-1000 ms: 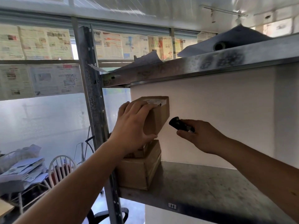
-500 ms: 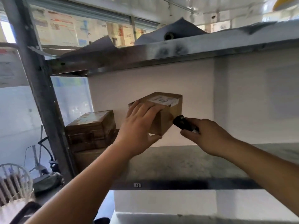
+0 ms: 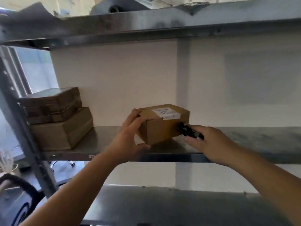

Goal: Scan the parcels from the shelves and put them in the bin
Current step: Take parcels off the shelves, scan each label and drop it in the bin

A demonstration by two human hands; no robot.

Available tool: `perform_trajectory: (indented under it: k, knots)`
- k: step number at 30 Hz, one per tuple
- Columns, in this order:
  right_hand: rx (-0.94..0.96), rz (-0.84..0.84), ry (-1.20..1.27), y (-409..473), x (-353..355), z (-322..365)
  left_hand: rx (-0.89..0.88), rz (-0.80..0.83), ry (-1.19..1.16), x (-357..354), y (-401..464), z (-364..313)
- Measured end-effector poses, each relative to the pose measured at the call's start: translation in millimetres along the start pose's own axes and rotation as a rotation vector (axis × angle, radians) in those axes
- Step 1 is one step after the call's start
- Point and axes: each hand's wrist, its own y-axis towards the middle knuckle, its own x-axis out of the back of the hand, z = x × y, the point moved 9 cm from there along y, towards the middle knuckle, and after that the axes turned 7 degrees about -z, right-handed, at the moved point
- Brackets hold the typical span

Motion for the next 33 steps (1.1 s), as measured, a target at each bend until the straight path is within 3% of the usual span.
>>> perform_trajectory:
  k: [4, 7, 12, 15, 20, 24, 33]
  knots:
    - [0.031, 0.058, -0.001, -15, 1, -21, 0.211, 0.09, -0.036, -31, -18, 25]
    - [0.004, 0.08, 0.024, -31, 4, -34, 0.403, 0.121, -0.231, -42, -22, 31]
    - [-0.006, 0.075, 0.026, -43, 3, -31, 0.789, -0.235, -0.447, -35, 9, 28]
    - [-0.017, 0.039, 0.037, -47, 6, -23, 0.94, -0.087, -0.474, -52, 28, 32]
    - [-0.057, 0.01, 0.02, -54, 7, -14, 0.86, 0.106, -0.479, -65, 37, 36]
    - [-0.101, -0.031, 0.001, -57, 8, -8, 0.739, 0.099, -0.543, -65, 36, 36]
    - [-0.177, -0.122, -0.004, -98, 19, -5, 0.413, 0.051, -0.369, -53, 27, 6]
